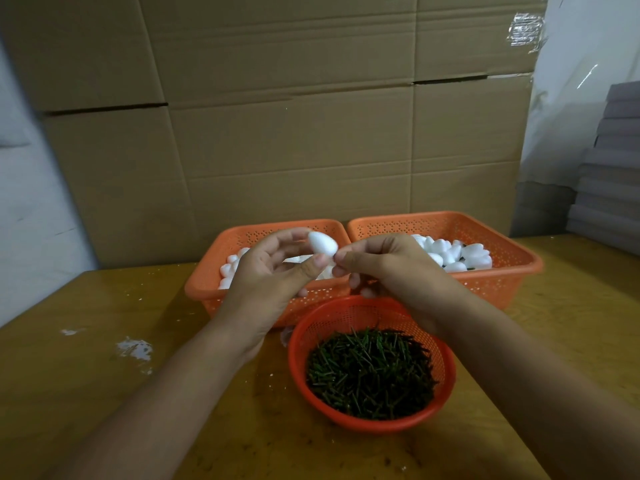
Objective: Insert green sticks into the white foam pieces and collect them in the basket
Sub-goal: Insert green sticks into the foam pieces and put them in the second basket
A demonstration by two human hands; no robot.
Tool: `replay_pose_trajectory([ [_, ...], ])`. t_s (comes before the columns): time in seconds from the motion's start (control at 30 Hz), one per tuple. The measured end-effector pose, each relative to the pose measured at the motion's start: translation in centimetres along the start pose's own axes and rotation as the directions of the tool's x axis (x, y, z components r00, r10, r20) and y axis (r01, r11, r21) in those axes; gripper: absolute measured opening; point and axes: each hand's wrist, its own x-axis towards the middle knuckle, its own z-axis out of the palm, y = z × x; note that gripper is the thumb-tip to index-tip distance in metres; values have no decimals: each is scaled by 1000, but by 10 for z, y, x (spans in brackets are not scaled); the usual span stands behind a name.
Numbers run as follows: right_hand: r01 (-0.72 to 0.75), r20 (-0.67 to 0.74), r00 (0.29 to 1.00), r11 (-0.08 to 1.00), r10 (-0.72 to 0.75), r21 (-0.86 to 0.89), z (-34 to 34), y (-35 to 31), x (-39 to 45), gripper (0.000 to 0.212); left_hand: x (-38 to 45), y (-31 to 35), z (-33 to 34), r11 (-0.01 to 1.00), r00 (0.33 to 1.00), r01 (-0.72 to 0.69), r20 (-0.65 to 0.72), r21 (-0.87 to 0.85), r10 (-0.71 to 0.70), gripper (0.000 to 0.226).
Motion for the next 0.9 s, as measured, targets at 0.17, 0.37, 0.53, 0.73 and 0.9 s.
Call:
replay_pose_trajectory([
  [0.17,54,-344,924,949,-165,-312,-24,-1,7,35,5,0,0,997,989,29,-144,-66,-39,18],
  [0.37,-172,-526,774,683,-352,-710,-61,14,13,30,5,0,-3,998,986,30,-162,-47,-37,18],
  [0.53,-233,-509,808,634,-296,-738,-66,23,15,36,5,-1,-3,999,989,31,-145,-28,-35,23],
  [0.73,-162,-450,823,615,-348,-772,-61,21,19,26,6,-3,-3,999,987,39,-156,-21,-42,25],
  [0.9,143,-55,964,679,-262,-720,-34,2,11,16,6,-6,-4,998,986,58,-159,-4,-58,24],
])
